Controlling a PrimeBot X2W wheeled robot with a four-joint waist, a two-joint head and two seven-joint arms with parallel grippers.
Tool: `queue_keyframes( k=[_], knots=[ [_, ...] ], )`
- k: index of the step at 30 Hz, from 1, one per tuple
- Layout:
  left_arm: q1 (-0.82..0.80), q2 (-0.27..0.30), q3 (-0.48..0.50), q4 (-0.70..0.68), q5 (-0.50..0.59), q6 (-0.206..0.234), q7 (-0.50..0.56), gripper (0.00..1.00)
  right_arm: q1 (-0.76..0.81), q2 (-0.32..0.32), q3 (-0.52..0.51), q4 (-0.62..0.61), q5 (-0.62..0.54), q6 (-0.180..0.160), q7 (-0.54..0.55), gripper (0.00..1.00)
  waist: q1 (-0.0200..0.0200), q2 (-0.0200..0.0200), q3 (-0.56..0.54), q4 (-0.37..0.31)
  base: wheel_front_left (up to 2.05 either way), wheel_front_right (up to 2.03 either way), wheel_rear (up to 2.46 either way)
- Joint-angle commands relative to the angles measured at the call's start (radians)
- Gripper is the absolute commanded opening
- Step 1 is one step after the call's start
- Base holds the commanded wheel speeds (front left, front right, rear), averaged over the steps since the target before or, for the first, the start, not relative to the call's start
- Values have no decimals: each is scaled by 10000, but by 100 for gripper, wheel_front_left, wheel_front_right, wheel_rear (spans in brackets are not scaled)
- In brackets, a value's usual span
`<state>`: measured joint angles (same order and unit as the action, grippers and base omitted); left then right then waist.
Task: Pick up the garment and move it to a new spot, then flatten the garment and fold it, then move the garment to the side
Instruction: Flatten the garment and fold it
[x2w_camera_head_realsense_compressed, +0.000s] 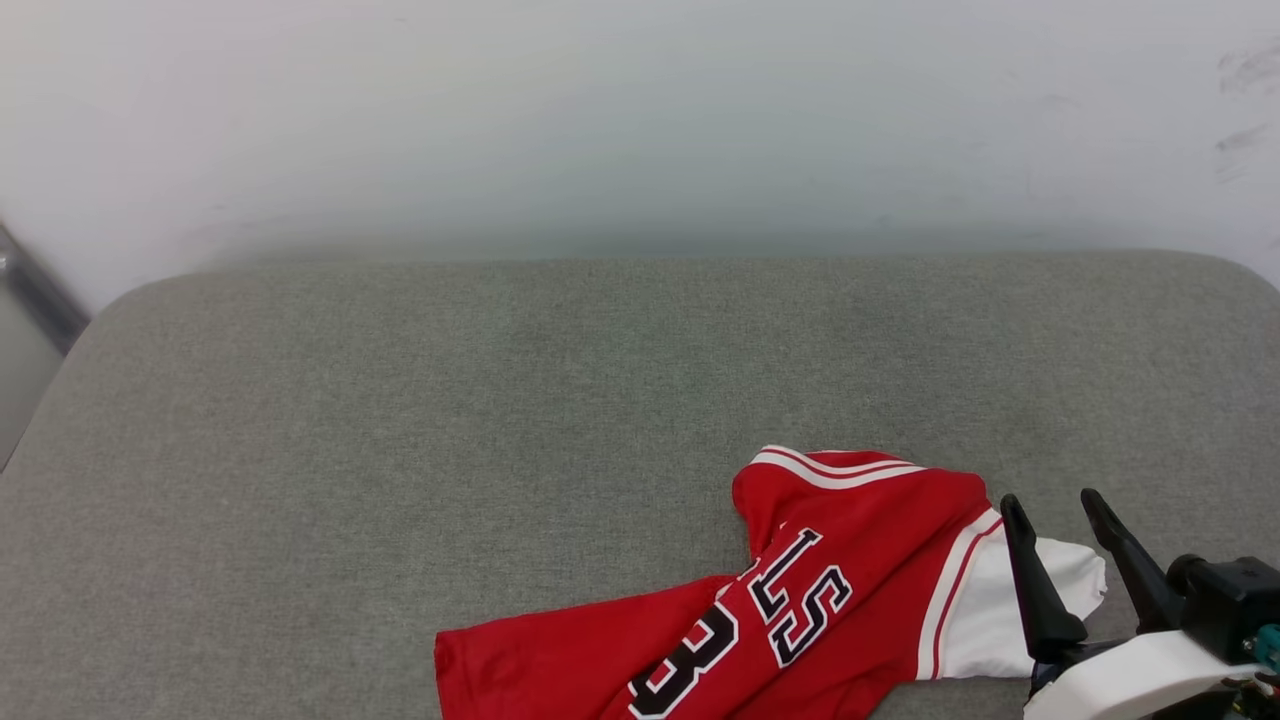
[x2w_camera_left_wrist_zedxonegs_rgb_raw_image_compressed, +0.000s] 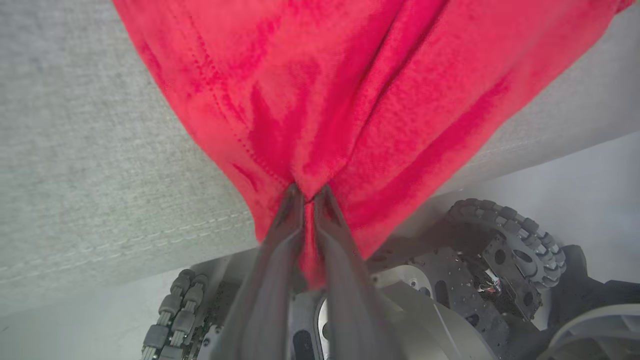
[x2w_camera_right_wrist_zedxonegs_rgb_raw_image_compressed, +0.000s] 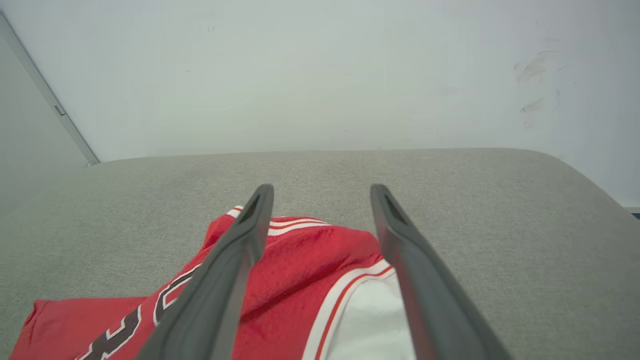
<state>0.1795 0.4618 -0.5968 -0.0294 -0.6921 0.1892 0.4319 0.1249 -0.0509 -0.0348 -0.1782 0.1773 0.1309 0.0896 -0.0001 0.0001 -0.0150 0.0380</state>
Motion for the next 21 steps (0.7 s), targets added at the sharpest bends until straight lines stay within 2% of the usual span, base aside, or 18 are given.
queue_keyframes(
  k=[1,10,14,15,21],
  knots=[
    [-219,-100,79,-43,64,-25,-211,100,156,11,-18,-84,-46,-3,66,100,1,-1,-41,-3,0,0,0],
    [-1514,-275,662,-829,1007,-96,-2162,100,245,11,-104,-272,-3,-3,244,100,1,-1,-203,-113,0,0,0],
    [-2433,-295,716,-645,1313,-334,-2398,100,228,11,-113,-335,24,-3,303,100,1,-1,-74,-176,0,0,0],
    [-3208,-422,575,-271,1318,-679,-2201,100,114,11,-60,-383,-5,-5,336,100,1,-1,131,-286,0,0,0],
    [-4838,-538,35,766,1013,-1767,-992,100,-264,11,32,-466,-18,-5,347,100,1,-1,1004,-628,0,0,0]
  ],
)
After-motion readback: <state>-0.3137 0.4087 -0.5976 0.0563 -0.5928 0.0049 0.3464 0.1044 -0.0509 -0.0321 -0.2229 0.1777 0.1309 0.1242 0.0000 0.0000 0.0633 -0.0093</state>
